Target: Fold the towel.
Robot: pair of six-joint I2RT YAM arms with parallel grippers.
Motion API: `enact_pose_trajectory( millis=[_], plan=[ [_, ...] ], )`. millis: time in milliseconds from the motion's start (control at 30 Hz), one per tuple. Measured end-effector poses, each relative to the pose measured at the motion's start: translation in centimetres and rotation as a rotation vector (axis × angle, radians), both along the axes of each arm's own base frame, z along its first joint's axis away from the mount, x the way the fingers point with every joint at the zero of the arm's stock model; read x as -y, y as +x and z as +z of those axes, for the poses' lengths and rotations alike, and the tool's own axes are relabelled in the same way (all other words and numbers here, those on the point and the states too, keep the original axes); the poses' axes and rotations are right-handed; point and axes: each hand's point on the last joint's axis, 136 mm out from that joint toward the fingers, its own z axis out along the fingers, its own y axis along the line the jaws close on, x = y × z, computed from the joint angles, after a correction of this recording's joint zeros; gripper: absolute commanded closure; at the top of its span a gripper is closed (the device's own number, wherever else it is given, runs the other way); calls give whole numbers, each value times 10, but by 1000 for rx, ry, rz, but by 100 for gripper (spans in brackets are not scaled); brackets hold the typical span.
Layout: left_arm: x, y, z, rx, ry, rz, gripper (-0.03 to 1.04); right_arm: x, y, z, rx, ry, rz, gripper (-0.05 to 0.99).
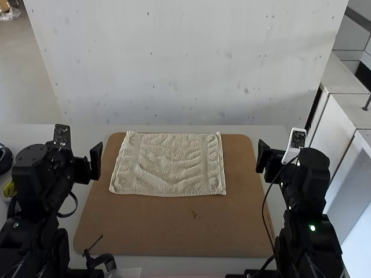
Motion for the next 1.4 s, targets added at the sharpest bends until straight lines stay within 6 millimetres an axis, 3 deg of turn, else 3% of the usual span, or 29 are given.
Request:
enact_pose_trajectory(
  millis=[1200, 1300, 1333, 1400],
  plan=[
    [1, 0, 1, 3, 0, -3, 1, 0, 0, 0, 0, 0, 2, -3],
    [2, 1, 8, 34, 0, -11, 4, -1, 0, 1, 4, 0, 4, -4],
    [3, 1, 14, 56, 0, -15, 10, -1, 0, 2, 10, 0, 7, -4],
    [3, 1, 34, 140, 2, -15, 16, -2, 1, 10, 45, 1, 12, -3]
  ],
)
